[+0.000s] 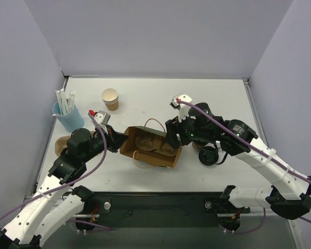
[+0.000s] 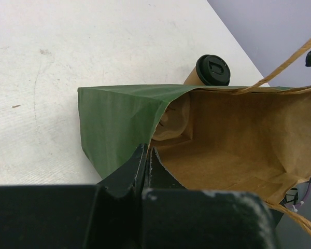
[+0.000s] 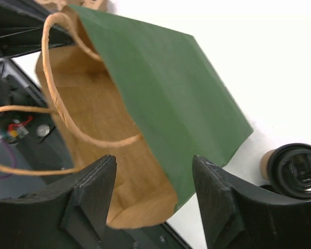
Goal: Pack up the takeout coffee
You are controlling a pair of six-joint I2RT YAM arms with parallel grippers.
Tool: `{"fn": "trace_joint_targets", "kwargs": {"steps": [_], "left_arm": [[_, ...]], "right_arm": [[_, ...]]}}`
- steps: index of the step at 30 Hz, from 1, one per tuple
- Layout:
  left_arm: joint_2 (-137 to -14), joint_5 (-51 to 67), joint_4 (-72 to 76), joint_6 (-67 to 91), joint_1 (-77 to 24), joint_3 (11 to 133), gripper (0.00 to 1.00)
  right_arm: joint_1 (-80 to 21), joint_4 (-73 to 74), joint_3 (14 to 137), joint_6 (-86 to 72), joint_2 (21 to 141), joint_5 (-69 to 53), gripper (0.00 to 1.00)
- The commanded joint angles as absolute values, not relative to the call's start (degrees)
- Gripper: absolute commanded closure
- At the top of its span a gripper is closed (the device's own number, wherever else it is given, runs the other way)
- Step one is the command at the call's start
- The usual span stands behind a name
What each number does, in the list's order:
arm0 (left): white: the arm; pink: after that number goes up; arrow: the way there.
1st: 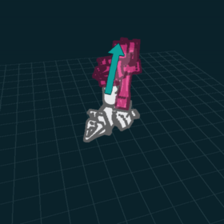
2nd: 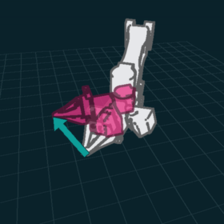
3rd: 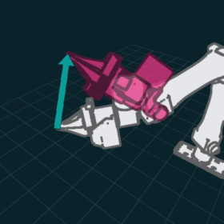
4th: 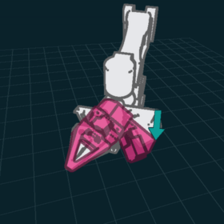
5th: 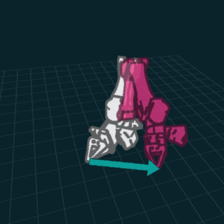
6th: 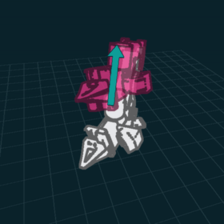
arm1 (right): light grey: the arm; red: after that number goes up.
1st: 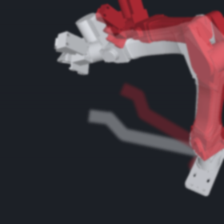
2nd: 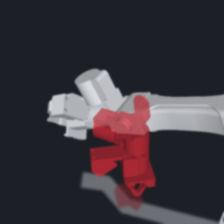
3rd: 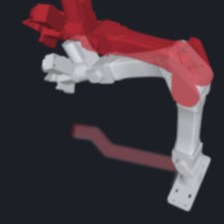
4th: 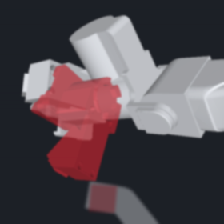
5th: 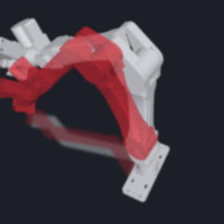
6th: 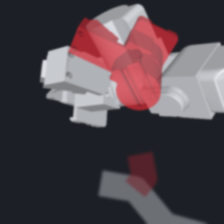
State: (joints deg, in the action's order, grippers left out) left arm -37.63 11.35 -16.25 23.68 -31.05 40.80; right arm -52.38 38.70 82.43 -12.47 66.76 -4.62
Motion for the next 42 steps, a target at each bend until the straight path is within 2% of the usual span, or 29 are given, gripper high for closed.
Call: {"fn": "trace_joint_targets", "kwargs": {"steps": [1, 5, 7, 8, 9, 10, 17, 25, 35, 38, 42], "left_arm": [[-37.09, 12.31, -15.64, 22.85, -31.29, 40.61, 1.0], [-37.09, 11.96, -16.08, 23.11, -31.29, 40.43, 1.0], [-37.44, 11.69, -16.26, 23.12, -31.29, 40.34, 1.0], [-37.53, 11.6, -16.17, 23.46, -31.29, 40.52, 1.0], [-37.88, 11.34, -16.0, 23.81, -31.29, 40.6, 1.0], [-38.14, 10.99, -15.91, 24.25, -31.29, 40.87, 1.0], [-38.76, 6.51, -18.37, 23.64, -31.29, 45.79, 1.0], [-37.18, 4.31, -19.16, 24.35, -31.29, 41.57, 1.0], [-40.96, 0.44, -19.42, 19.6, -31.29, 50.79, 1.0], [-40.08, -2.19, -18.99, 17.32, -31.38, 51.68, 1.0], [-38.06, -0.54, -17.5, 18.62, -31.38, 46.16, 1.0]], "right_arm": [[-53.17, 35.77, 85.51, -10.98, 69.52, 3.33, 0.44], [-53.35, 34.81, 86.48, -9.58, 71.62, 3.08, 0.48], [-53.44, 33.41, 86.4, -8.62, 72.07, 2.29, 0.52], [-53.52, 32.44, 85.87, -8.0, 72.33, 1.94, 0.6], [-53.61, 31.3, 85.52, -6.43, 72.42, 1.59, 0.88], [-53.61, 29.2, 85.43, -5.55, 72.77, 1.5, 1.0], [-54.32, 26.81, 94.22, 1.67, 75.94, 1.32, 1.0], [-55.46, 16.11, 74.99, 4.04, 69.18, 1.32, 1.0], [-55.2, 13.89, 83.23, 12.74, 71.28, 4.22, 1.0], [-55.11, 11.52, 80.96, 12.74, 69.61, 4.48, 1.0], [-55.11, 7.75, 71.31, 10.99, 66.45, 4.92, 1.0]]}}
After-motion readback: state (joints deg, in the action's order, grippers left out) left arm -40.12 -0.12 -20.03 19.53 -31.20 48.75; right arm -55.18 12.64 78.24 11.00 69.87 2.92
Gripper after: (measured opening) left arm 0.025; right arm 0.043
